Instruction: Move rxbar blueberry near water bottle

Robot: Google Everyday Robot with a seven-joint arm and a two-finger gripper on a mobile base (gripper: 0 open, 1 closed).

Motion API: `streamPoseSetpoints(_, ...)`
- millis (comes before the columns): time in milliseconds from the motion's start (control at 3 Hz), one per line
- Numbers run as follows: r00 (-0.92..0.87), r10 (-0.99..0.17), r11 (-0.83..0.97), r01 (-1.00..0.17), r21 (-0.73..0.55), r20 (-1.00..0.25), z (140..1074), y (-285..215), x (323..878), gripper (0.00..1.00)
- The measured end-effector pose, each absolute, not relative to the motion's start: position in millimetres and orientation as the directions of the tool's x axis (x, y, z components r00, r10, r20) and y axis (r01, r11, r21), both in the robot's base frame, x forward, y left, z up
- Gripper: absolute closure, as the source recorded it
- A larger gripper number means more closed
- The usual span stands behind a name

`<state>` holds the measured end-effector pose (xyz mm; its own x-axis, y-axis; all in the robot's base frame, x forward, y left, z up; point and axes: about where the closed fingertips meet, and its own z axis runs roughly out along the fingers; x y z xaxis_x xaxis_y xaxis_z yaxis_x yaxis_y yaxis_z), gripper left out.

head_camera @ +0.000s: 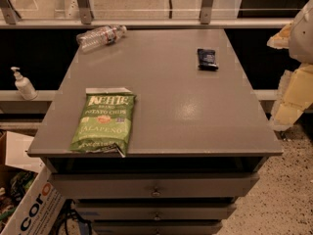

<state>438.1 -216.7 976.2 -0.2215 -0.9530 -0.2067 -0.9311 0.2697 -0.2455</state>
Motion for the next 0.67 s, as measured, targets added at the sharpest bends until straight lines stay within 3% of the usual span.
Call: streamPoseSetpoints(667,-0.227,-0.943,0.287,-0.926,-0.244,-0.244,960,-219,449,0.0)
